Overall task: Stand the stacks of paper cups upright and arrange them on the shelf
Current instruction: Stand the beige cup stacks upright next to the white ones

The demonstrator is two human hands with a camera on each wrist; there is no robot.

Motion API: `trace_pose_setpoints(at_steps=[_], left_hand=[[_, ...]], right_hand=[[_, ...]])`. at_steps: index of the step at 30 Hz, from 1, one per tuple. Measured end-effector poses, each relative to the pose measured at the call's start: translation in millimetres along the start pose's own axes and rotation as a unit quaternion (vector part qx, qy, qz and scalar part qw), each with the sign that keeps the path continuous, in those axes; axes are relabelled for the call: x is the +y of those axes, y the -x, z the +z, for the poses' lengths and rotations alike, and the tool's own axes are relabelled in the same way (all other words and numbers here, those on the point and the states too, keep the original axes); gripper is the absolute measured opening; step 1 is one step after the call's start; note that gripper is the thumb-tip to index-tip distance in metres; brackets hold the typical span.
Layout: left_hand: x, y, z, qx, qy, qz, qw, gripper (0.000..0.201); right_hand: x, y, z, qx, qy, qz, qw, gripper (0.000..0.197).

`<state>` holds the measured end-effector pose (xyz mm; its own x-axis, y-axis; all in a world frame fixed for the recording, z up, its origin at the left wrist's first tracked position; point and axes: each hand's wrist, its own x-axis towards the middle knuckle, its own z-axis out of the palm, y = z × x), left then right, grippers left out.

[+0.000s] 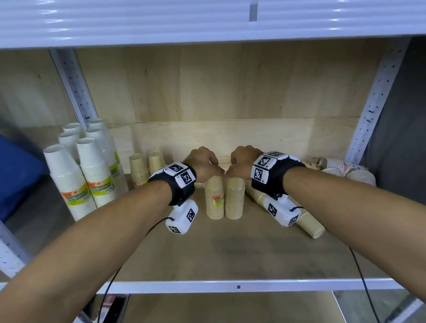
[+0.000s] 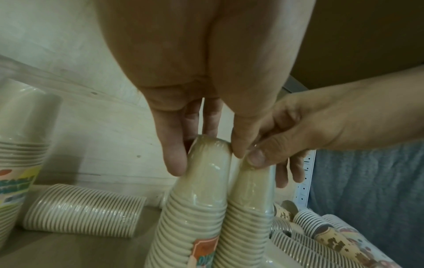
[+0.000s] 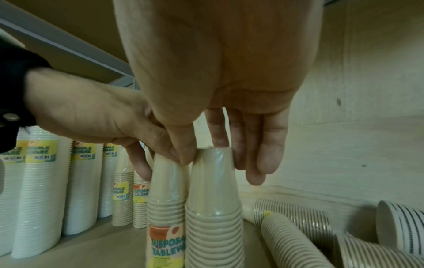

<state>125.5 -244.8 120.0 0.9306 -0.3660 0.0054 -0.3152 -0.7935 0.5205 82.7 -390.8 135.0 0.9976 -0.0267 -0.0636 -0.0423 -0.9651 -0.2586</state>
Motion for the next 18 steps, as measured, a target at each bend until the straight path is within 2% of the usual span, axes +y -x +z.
trace_pose_setpoints(at_steps=[4, 10, 12, 16, 18], left_hand=[[1.9, 0.7, -0.4, -0.014, 0.003, 0.015, 1.000, 0.033], [2.1, 1.0, -2.9, 0.007, -0.001, -0.011, 1.000, 0.044], [1.9, 0.2, -3.9, 0.005, -0.001, -0.015, 1.000, 0.042], [3.7, 0.2, -4.4, -0.003, 0.003, -0.008, 1.000, 0.035], [4.1, 0.7, -4.3, -0.007, 0.003, -0.006, 1.000, 0.034]], right_hand=[[-1.0, -0.8, -1.3, -0.015, 0.011, -0.015, 1.000, 0.028], [-0.4, -1.5, -3.1, -0.001, 0.017, -0.005, 1.000, 0.045], [-1.6, -2.6, -1.8, 0.006, 0.017, 0.003, 1.000, 0.047], [-4.3, -3.2, -4.0, -0.022, 0.023, 0.006, 0.999, 0.032], [-5.5, -1.1, -6.9, -0.032, 0.034, 0.001, 0.999, 0.031]])
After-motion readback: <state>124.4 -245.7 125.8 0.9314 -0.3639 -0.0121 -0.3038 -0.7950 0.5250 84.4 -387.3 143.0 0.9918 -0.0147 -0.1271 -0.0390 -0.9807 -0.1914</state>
